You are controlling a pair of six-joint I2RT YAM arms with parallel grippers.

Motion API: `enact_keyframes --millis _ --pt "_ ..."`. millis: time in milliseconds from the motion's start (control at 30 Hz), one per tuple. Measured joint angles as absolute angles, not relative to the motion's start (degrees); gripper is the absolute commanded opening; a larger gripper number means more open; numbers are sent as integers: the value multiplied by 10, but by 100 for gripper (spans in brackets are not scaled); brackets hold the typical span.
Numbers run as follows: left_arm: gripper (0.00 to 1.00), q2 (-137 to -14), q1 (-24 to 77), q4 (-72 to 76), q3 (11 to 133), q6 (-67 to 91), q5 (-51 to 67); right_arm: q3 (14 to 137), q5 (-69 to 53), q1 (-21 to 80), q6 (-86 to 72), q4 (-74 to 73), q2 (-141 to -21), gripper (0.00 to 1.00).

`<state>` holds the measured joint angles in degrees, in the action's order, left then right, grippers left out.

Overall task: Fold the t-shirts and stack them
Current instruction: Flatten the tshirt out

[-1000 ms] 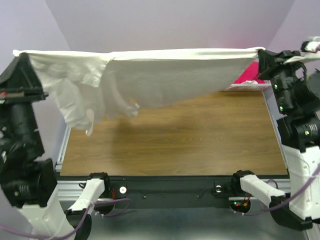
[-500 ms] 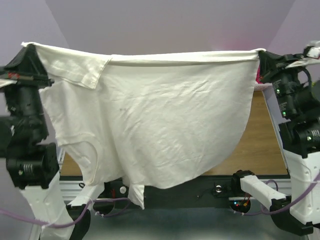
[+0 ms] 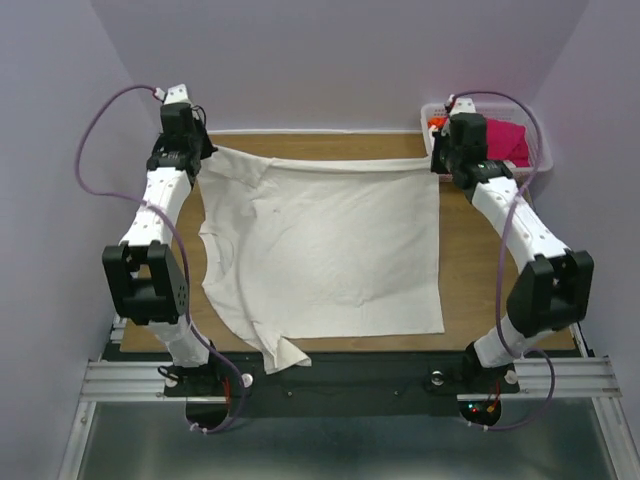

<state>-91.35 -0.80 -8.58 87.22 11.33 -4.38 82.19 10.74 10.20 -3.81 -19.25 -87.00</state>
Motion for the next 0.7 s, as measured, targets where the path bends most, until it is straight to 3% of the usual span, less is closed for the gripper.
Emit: enact_keyframes --millis 200,367,700 --pt "0 -1050 -8 -93 873 133 -8 823 121 102 -32 -174 -1020 1" --pt "0 -1085 -8 -86 901 147 22 867 125 102 -27 -156 -1111 1" --pt "0 -1086 -8 -70 907 181 58 917 149 101 -13 -132 -1152 1"
